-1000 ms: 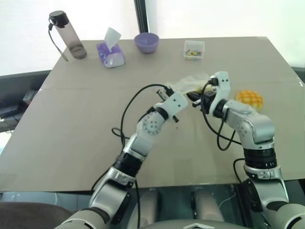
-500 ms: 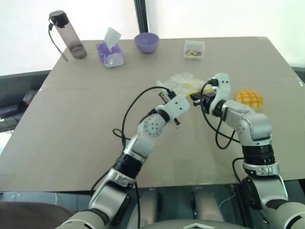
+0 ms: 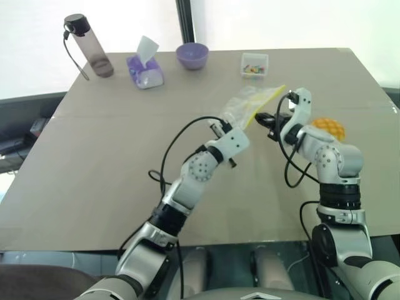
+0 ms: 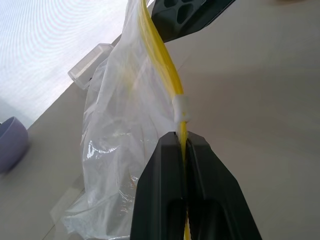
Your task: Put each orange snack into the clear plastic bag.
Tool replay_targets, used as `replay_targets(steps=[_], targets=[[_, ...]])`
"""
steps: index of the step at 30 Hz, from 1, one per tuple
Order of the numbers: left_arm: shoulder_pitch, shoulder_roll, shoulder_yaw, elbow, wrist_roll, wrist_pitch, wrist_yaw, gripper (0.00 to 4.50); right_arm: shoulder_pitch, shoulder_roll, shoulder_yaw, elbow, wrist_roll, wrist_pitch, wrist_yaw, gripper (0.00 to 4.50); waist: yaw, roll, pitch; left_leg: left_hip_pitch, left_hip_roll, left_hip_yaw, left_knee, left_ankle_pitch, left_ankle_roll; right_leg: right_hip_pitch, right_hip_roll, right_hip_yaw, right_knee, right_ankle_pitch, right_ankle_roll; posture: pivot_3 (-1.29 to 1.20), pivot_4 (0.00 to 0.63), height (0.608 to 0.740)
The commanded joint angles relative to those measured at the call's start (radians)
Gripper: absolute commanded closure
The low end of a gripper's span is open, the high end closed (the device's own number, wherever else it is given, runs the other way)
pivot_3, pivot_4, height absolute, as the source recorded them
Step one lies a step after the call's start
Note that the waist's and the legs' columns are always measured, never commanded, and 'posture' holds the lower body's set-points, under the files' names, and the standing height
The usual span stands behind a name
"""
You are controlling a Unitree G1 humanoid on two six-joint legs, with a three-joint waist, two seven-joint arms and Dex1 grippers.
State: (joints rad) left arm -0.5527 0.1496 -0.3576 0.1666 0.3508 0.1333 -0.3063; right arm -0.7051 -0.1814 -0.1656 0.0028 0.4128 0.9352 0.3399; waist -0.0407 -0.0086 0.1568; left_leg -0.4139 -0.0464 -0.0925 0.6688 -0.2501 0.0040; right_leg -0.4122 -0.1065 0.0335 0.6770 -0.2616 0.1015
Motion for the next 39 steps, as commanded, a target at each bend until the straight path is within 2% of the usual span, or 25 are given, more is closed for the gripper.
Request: replay_targets(steps=[1, 9, 14, 30, 39], targets=[[-0.007, -0.004, -0.002, -0.052, -0.004, -0.026, -0.005, 4.5, -0.02, -0.009, -0.003, -0.034, 0.031, 0.008, 0.007, 4.47, 0.0, 0.0, 0.0, 0.0, 0.0, 0.0, 0.0, 0.0, 0.0, 0.0, 0.0, 0.0, 0.0, 0.0, 0.0, 0.0, 0.15, 0.74], [-0.027, -0.066, 0.097, -0.061, -0.097, 0.045, 0.02, 4.5, 0.063, -0.096, 0.079, -0.114, 0.064, 0.047, 0.115, 4.47, 0.0, 0.0, 0.0, 0.0, 0.0, 0.0, 0.0, 0.0, 0.0, 0.0, 0.0, 0.0, 0.0, 0.0, 0.0, 0.0, 0.15, 0.74], [-0.031, -0.078, 0.121, -0.065, -0.127, 0.075, 0.013, 4.5, 0.082, -0.145, 0.077, -0.143, 0.092, 0.039, 0.161, 4.47, -0.001, 0.0, 0.0, 0.0, 0.0, 0.0, 0.0, 0.0, 0.0, 0.0, 0.0, 0.0, 0.0, 0.0, 0.0, 0.0, 0.15, 0.74], [-0.013, -0.074, 0.094, -0.084, -0.124, 0.091, -0.002, 4.5, 0.011, -0.069, 0.0, -0.105, 0.175, 0.048, 0.068, 4.47, 0.001, 0.0, 0.0, 0.0, 0.0, 0.0, 0.0, 0.0, 0.0, 0.0, 0.0, 0.0, 0.0, 0.0, 0.0, 0.0, 0.15, 0.74], [-0.01, -0.074, 0.089, -0.089, -0.122, 0.089, 0.002, 4.5, 0.001, -0.069, 0.015, -0.079, 0.171, 0.044, 0.055, 4.47, 0.001, 0.0, 0.0, 0.0, 0.0, 0.0, 0.0, 0.0, 0.0, 0.0, 0.0, 0.0, 0.0, 0.0, 0.0, 0.0, 0.15, 0.74]])
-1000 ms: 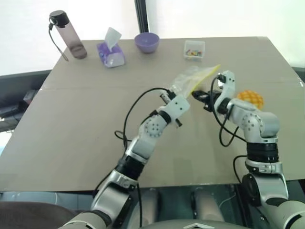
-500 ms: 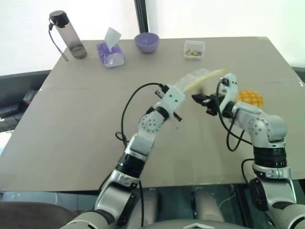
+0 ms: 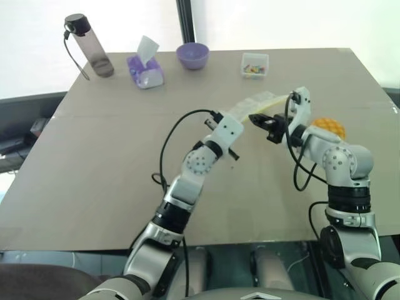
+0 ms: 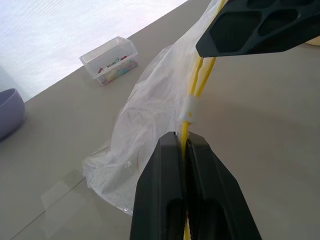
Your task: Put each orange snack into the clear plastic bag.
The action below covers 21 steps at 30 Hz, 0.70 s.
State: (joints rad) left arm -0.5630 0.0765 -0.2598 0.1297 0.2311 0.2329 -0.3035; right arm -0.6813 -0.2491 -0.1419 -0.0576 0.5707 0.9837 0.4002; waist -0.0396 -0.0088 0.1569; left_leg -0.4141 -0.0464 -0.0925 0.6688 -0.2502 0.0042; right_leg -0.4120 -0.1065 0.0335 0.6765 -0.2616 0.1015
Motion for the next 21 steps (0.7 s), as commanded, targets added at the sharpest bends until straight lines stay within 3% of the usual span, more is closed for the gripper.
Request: replay_targets(steps=[1, 21], targets=[[0.001, -0.001, -0.009, -0.053, -0.003, -0.01, 0.0, 4.5, -0.023, -0.002, -0.007, -0.018, 0.012, -0.005, -0.006, 4.47, 0.0, 0.0, 0.0, 0.0, 0.0, 0.0, 0.0, 0.0, 0.0, 0.0, 0.0, 0.0, 0.0, 0.0, 0.0, 0.0, 0.15, 0.74], [0.011, 0.006, -0.03, -0.06, -0.007, -0.016, -0.015, 4.5, -0.033, 0.003, 0.012, 0.019, -0.012, -0.019, -0.03, 4.47, 0.0, 0.0, 0.0, 0.0, 0.0, 0.0, 0.0, 0.0, 0.0, 0.0, 0.0, 0.0, 0.0, 0.0, 0.0, 0.0, 0.15, 0.74]])
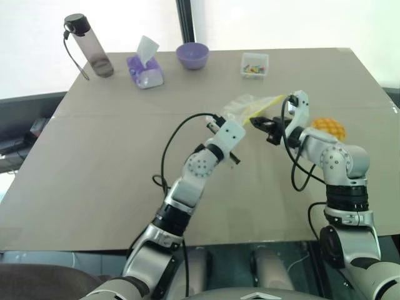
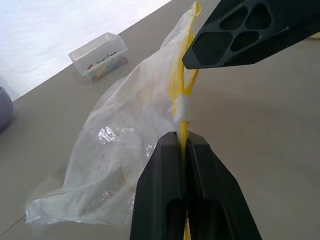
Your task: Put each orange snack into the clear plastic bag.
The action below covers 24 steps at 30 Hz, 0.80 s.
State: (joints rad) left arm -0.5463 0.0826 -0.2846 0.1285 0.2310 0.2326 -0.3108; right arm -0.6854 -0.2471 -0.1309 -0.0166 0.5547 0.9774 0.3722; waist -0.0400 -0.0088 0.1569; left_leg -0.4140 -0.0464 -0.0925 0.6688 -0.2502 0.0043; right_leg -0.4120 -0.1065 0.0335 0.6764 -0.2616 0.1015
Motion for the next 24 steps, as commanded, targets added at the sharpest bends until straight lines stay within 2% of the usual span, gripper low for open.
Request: replay_targets(steps=[1, 10, 24], targets=[[-0.005, 0.0, -0.005, -0.059, -0.007, -0.015, -0.008, 4.5, -0.03, 0.001, 0.0, -0.018, 0.0, -0.014, -0.006, 4.47, 0.0, 0.0, 0.0, 0.0, 0.0, 0.0, 0.0, 0.0, 0.0, 0.0, 0.0, 0.0, 0.0, 0.0, 0.0, 0.0, 0.15, 0.74], [-0.001, -0.003, -0.009, -0.065, -0.009, -0.014, -0.02, 4.5, -0.028, -0.009, 0.048, -0.015, -0.034, -0.04, 0.008, 4.47, 0.0, 0.0, 0.0, 0.0, 0.0, 0.0, 0.0, 0.0, 0.0, 0.0, 0.0, 0.0, 0.0, 0.0, 0.0, 0.0, 0.15, 0.74], [0.006, -0.006, -0.021, -0.07, -0.014, -0.02, -0.043, 4.5, -0.054, 0.013, 0.042, 0.042, -0.066, -0.067, -0.019, 4.47, -0.001, 0.0, 0.0, 0.0, 0.0, 0.0, 0.0, 0.0, 0.0, 0.0, 0.0, 0.0, 0.0, 0.0, 0.0, 0.0, 0.15, 0.74]])
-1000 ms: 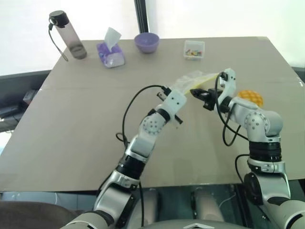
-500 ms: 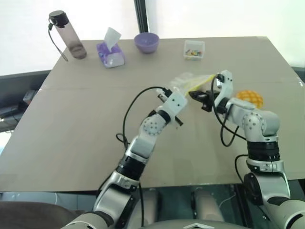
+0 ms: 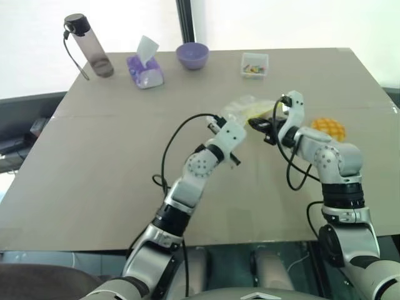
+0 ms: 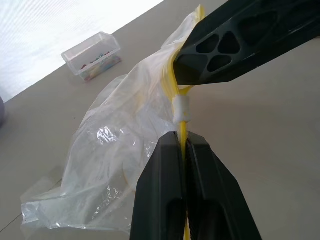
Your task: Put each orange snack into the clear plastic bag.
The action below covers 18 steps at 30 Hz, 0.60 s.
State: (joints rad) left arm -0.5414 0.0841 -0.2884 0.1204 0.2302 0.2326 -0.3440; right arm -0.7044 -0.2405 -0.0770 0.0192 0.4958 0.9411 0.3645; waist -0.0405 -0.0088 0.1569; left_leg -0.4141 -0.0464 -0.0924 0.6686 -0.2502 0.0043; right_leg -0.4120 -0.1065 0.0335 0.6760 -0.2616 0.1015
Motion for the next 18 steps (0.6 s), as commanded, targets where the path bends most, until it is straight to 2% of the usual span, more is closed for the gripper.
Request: replay_targets(steps=[1, 8, 12, 18], targets=[[0.002, -0.009, -0.018, -0.064, -0.014, -0.02, -0.013, 4.5, -0.038, 0.008, -0.014, 0.016, -0.011, -0.035, -0.012, 4.47, 0.0, 0.0, 0.0, 0.0, 0.0, 0.0, 0.0, 0.0, 0.0, 0.0, 0.0, 0.0, 0.0, 0.0, 0.0, 0.0, 0.15, 0.74], [0.007, -0.008, -0.029, -0.074, -0.028, -0.024, -0.04, 4.5, -0.052, 0.026, -0.012, 0.049, -0.021, -0.042, -0.011, 4.47, 0.0, 0.0, 0.0, 0.0, 0.0, 0.0, 0.0, 0.0, 0.0, 0.0, 0.0, 0.0, 0.0, 0.0, 0.0, 0.0, 0.15, 0.74], [0.01, -0.008, -0.032, -0.077, -0.032, -0.026, -0.044, 4.5, -0.066, 0.078, -0.084, 0.061, 0.094, 0.086, 0.001, 4.47, 0.0, 0.0, 0.0, 0.0, 0.0, 0.0, 0.0, 0.0, 0.0, 0.0, 0.0, 0.0, 0.0, 0.0, 0.0, 0.0, 0.15, 0.74], [0.015, -0.009, -0.035, -0.084, -0.034, -0.026, -0.049, 4.5, -0.063, 0.078, -0.093, 0.068, 0.095, 0.105, -0.001, 4.47, 0.0, 0.0, 0.0, 0.0, 0.0, 0.0, 0.0, 0.0, 0.0, 0.0, 0.0, 0.0, 0.0, 0.0, 0.0, 0.0, 0.15, 0.74]])
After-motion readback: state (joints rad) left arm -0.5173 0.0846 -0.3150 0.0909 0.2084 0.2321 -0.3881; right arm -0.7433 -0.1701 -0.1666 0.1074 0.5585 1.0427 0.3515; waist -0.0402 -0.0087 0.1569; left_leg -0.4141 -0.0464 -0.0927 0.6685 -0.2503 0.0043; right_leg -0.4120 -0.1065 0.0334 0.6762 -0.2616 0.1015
